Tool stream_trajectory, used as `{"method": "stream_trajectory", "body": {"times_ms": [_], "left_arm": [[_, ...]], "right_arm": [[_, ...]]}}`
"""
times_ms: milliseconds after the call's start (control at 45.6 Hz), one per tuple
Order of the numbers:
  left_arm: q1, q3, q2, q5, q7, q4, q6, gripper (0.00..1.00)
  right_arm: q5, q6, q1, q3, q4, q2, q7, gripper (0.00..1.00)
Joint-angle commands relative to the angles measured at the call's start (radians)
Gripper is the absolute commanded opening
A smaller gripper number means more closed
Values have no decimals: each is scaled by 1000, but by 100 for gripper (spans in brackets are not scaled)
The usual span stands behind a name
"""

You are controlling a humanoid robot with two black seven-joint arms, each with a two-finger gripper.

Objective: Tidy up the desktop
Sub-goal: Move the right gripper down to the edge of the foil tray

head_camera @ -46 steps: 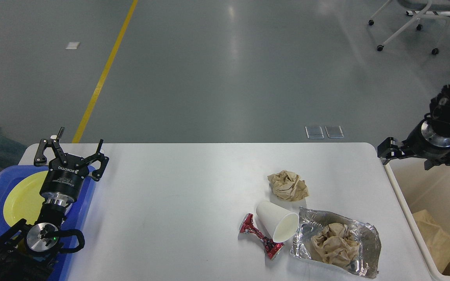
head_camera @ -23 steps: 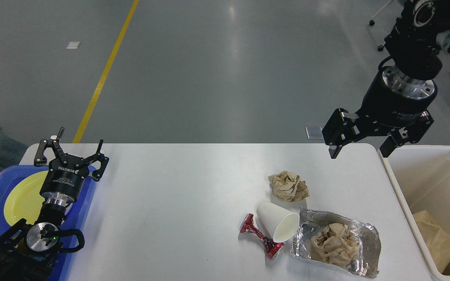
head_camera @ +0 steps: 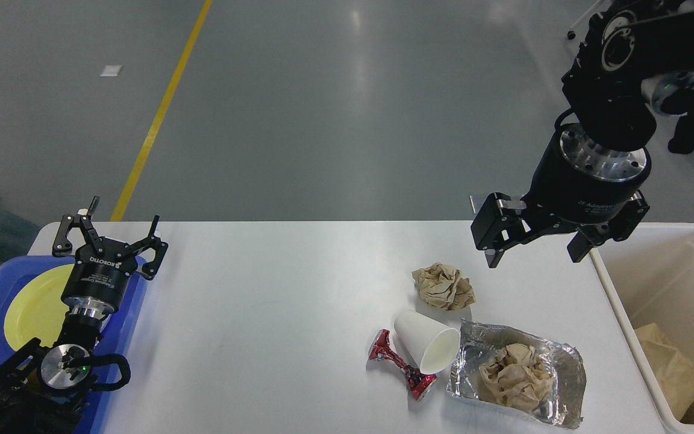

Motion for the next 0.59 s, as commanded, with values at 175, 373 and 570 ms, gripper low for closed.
{"method": "stream_trajectory", "body": {"times_ms": [175, 373, 570], "left_arm": [[0, 0, 0, 0, 0, 0, 0, 96], [0, 0, 0, 0, 0, 0, 0, 96], [0, 0, 0, 0, 0, 0, 0, 96]], "right_arm": [[10, -167, -119, 0, -4, 6, 1, 100], [10, -165, -108, -3, -4, 2, 1, 100], [14, -165, -93, -17, -2, 2, 1, 100]]}}
